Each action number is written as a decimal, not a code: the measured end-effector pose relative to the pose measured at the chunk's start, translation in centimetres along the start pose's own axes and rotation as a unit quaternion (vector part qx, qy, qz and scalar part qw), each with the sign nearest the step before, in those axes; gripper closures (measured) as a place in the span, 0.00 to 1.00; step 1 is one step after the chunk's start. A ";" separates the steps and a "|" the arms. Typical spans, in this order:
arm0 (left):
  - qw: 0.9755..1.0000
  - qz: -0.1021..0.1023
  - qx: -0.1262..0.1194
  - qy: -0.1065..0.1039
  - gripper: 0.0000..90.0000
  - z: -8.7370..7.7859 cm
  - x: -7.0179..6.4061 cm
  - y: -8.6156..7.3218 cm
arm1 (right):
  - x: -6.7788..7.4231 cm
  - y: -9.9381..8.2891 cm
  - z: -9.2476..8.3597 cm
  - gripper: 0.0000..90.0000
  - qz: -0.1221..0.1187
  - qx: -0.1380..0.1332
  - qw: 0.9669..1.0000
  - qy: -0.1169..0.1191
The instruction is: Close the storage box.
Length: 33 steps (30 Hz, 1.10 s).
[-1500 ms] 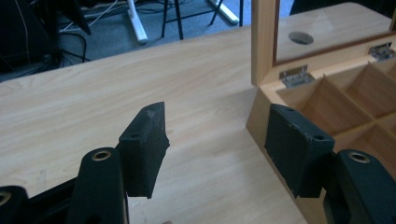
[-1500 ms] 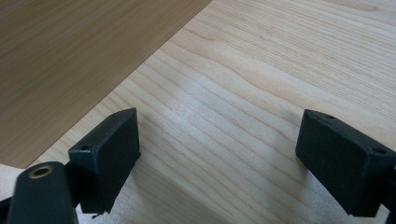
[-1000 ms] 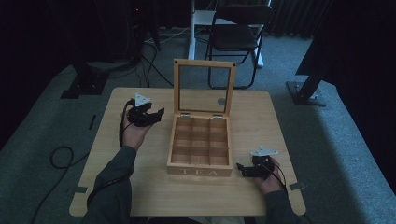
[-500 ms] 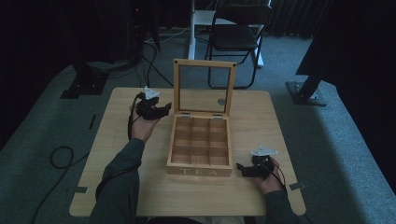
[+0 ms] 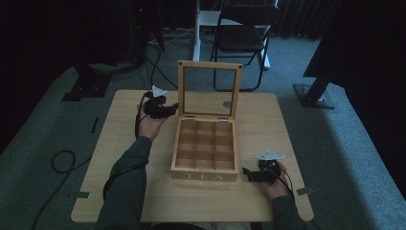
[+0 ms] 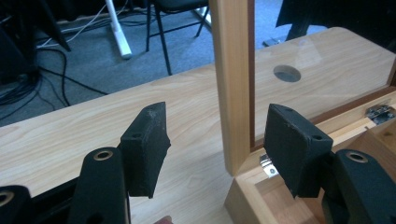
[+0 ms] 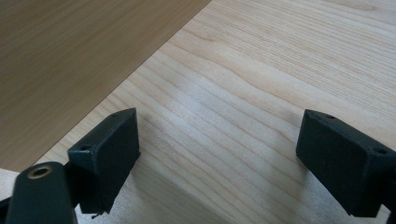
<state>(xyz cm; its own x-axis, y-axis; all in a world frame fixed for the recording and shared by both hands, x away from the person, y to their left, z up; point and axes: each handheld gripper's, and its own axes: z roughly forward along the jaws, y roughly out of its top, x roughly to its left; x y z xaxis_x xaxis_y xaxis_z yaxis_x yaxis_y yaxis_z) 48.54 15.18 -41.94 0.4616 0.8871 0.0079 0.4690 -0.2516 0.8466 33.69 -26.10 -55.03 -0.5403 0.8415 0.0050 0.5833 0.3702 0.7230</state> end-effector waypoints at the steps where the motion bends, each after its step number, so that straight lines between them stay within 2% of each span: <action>1: 1.000 0.003 0.000 -0.002 0.44 0.2 -0.1 0.0 | 0.0 0.0 0.0 0.14 0.000 0.000 1.000 0.000; 3: 1.000 -0.004 -0.003 -0.006 0.44 0.6 -0.1 0.0 | 0.0 0.0 0.0 0.14 0.000 0.000 1.000 0.000; 6: 0.999 -0.028 -0.005 -0.020 0.44 1.2 0.0 0.1 | 0.0 0.0 0.0 0.14 0.000 0.000 1.000 0.000; 9: 1.000 -0.016 0.005 -0.023 0.44 1.8 -0.3 0.4 | 0.0 0.0 0.0 0.14 0.000 0.000 1.000 0.000; 15: 1.000 -0.014 0.007 -0.021 0.42 2.4 -0.7 1.3 | 0.0 0.0 0.0 0.14 -0.001 -0.001 1.000 0.001; 17: 1.000 -0.014 0.007 -0.018 0.42 2.7 -0.8 1.5 | 0.0 0.0 0.0 0.14 -0.001 -0.001 1.000 0.001; 21: 0.999 -0.026 0.003 -0.026 0.40 3.3 -0.8 1.9 | 0.0 0.0 0.0 0.14 -0.001 0.000 1.000 0.001; 24: 0.999 -0.026 0.004 -0.027 0.40 3.9 -0.9 2.2 | 0.0 0.0 0.0 0.14 -0.001 -0.001 1.000 0.001; 27: 0.998 -0.041 -0.001 -0.042 0.42 4.3 -1.0 2.4 | 0.0 0.0 0.0 0.14 -0.001 0.000 1.000 0.001; 31: 0.999 -0.030 0.005 -0.038 0.44 4.8 -1.5 2.8 | 0.0 0.0 0.0 0.14 -0.001 0.000 1.000 0.001; 33: 0.999 -0.033 0.006 -0.035 0.45 4.9 -1.5 2.9 | 0.0 -0.1 0.0 0.14 -0.002 0.000 1.000 0.001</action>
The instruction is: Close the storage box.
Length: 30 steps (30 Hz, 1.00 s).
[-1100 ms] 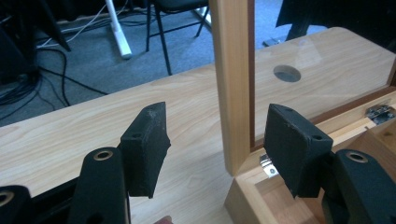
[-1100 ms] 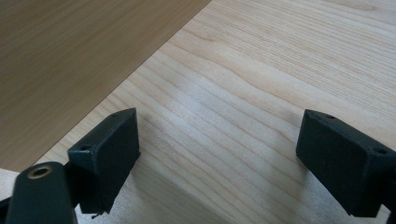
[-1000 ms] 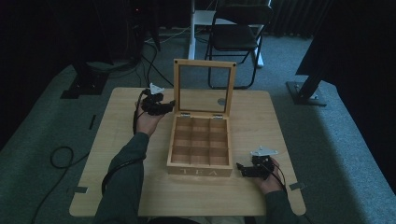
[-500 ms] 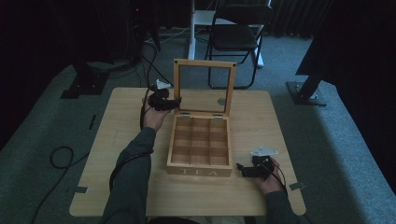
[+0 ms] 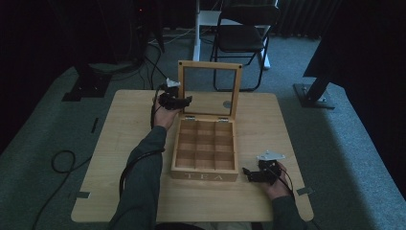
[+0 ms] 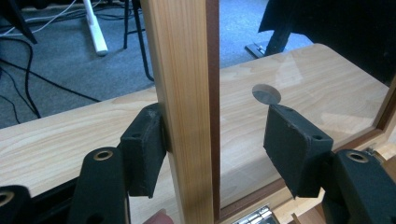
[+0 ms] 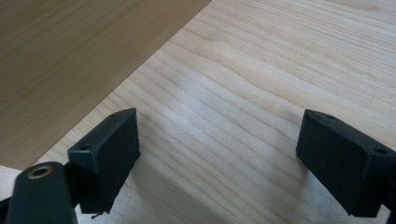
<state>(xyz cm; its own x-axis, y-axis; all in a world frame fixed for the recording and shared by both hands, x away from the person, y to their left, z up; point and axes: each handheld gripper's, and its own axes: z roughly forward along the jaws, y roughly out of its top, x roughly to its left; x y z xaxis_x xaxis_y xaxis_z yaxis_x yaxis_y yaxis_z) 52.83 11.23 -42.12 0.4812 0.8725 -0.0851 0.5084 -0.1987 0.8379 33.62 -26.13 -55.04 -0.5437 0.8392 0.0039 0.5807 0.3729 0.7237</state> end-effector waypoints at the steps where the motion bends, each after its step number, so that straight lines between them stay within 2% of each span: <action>1: 1.000 -0.002 0.001 -0.001 0.45 0.0 0.0 0.0 | 0.0 0.0 0.0 0.14 0.000 0.000 1.000 0.000; 6: 1.000 -0.011 0.002 -0.002 0.46 0.3 0.1 1.2 | 0.0 0.0 0.0 0.14 0.000 0.000 1.000 0.001; 8: 1.000 -0.007 0.007 0.006 0.43 0.4 -0.1 1.6 | 0.0 0.0 0.0 0.14 0.000 0.000 1.000 0.001; 14: 1.000 -0.021 -0.005 0.002 0.42 0.5 -0.1 1.4 | 0.0 -0.1 -0.1 0.14 0.000 0.000 1.000 0.001; 21: 1.000 -0.009 -0.018 0.013 0.42 0.1 -0.6 0.9 | 0.0 -0.1 -0.1 0.14 0.000 0.000 1.000 0.001; 26: 1.000 -0.013 -0.023 0.010 0.43 -0.3 -0.6 0.7 | 0.0 -0.1 -0.1 0.14 -0.001 0.000 1.000 0.001; 30: 1.000 -0.004 -0.024 0.005 0.44 -0.8 -0.8 0.6 | 0.0 0.0 0.0 0.14 -0.002 0.000 1.000 0.001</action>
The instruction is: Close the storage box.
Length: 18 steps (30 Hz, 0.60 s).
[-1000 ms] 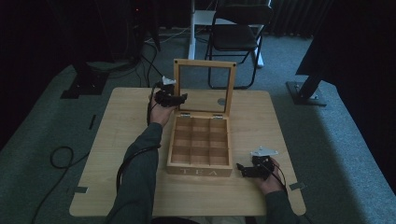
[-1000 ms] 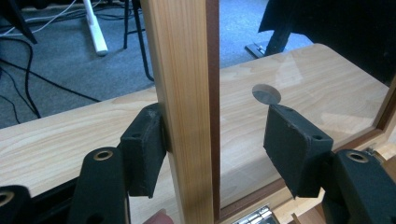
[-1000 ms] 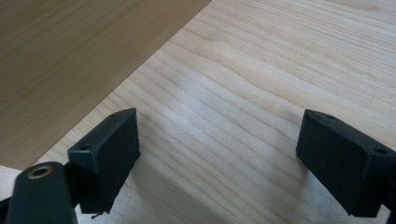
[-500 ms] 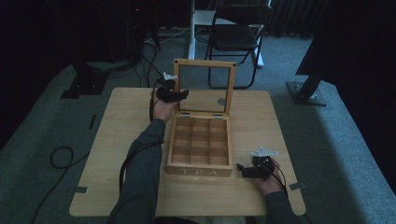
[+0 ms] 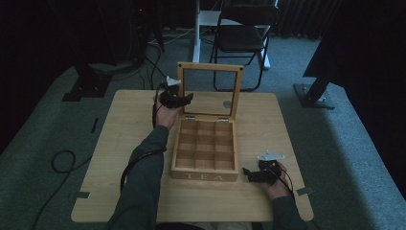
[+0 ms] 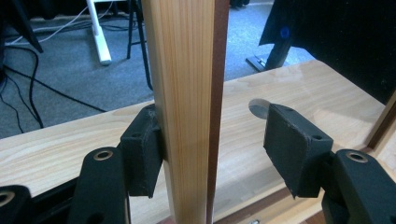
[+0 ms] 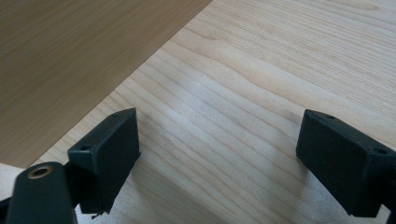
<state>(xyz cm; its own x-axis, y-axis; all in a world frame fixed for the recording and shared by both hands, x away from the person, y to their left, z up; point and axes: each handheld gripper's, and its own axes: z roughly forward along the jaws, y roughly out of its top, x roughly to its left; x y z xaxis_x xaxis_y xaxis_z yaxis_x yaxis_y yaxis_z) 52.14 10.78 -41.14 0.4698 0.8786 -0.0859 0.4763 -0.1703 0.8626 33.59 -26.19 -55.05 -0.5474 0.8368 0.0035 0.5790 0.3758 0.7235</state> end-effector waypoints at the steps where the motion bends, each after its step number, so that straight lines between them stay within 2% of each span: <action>1: 1.000 0.003 -0.002 -0.001 0.44 -0.2 -0.1 -0.1 | 0.0 0.0 0.0 0.14 0.000 0.000 1.000 0.000; 8: 0.999 0.023 -0.022 -0.007 0.43 -1.4 -1.0 -1.0 | 0.0 0.0 0.0 0.14 0.001 0.000 1.000 0.000; 18: 0.999 0.020 -0.048 -0.015 0.41 -2.8 -1.6 -2.3 | 0.0 0.0 0.0 0.14 0.000 0.000 1.000 0.001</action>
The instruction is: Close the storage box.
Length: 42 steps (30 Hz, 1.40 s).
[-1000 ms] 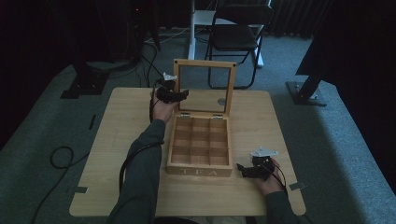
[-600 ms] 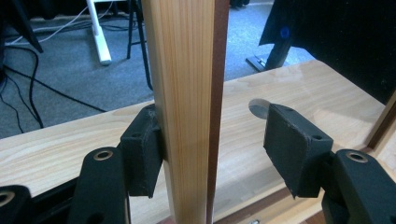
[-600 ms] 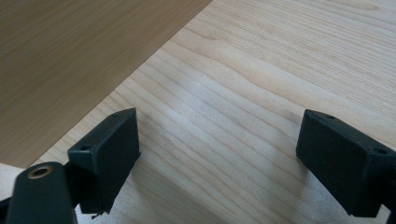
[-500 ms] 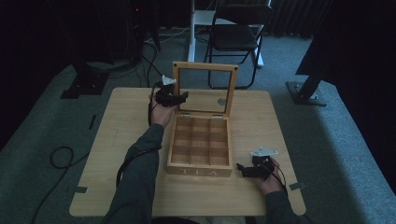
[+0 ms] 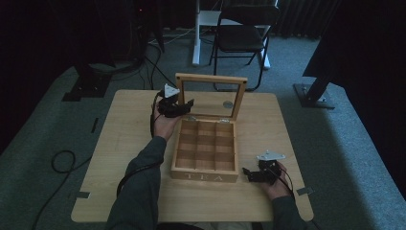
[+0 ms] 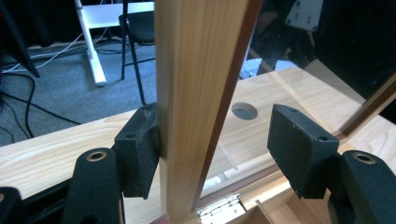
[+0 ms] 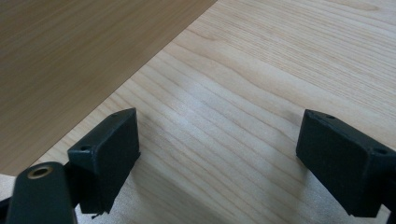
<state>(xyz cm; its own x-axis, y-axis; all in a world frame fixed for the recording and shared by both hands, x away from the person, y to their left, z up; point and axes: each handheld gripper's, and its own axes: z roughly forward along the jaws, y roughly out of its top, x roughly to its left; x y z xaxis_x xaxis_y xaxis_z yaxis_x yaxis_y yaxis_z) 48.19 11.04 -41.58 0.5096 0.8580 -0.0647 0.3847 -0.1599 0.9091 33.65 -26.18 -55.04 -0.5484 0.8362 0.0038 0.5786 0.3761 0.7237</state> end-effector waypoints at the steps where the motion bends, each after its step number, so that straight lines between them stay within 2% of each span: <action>1: 1.000 0.000 -0.001 0.000 0.40 -0.1 0.0 -0.1 | 0.0 0.0 0.0 0.14 0.000 0.000 1.000 0.000; 5: 1.000 -0.010 0.000 -0.001 0.40 -0.5 -0.1 0.1 | 0.0 0.0 0.0 0.14 0.001 0.000 1.000 -0.001; 8: 1.000 -0.017 -0.007 -0.001 0.45 -1.2 -0.1 0.1 | 0.0 0.0 0.0 0.14 0.002 0.001 1.000 -0.002; 14: 1.000 -0.020 -0.009 0.004 0.45 -1.9 -0.5 -0.2 | 0.0 0.0 0.0 0.14 0.002 0.001 1.000 -0.002; 18: 1.000 -0.008 -0.003 0.013 0.44 -2.5 -1.0 -0.4 | 0.0 0.0 0.0 0.14 0.003 0.000 1.000 -0.003; 24: 1.000 0.015 0.016 0.003 0.42 -3.4 -1.5 -0.6 | 0.0 0.0 0.0 0.14 0.003 0.000 1.000 -0.003; 26: 1.000 0.012 0.015 0.005 0.42 -3.9 -1.6 -0.5 | 0.0 0.0 0.0 0.14 0.003 0.000 1.000 -0.003; 28: 1.000 0.005 0.011 -0.001 0.42 -4.4 -1.6 -0.4 | 0.0 0.0 0.0 0.14 0.003 0.000 1.000 -0.003; 34: 1.000 0.016 -0.008 -0.008 0.42 -5.9 -2.0 0.0 | 0.0 0.0 0.0 0.14 0.003 0.000 1.000 -0.002; 38: 1.000 0.009 -0.017 -0.018 0.42 -7.0 -2.1 0.5 | 0.0 0.0 0.0 0.14 0.002 0.000 1.000 -0.003; 42: 1.000 0.004 -0.022 -0.020 0.45 -8.1 -2.3 1.0 | 0.0 0.0 0.0 0.14 0.002 0.000 1.000 -0.003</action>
<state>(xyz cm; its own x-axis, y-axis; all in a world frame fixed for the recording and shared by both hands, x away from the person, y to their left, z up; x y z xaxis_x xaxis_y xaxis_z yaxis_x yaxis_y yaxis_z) 41.14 12.86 -37.16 0.5430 0.8366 -0.0732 0.3464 -0.1436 0.9270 33.68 -26.16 -55.04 -0.5429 0.8398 0.0029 0.5802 0.3726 0.7242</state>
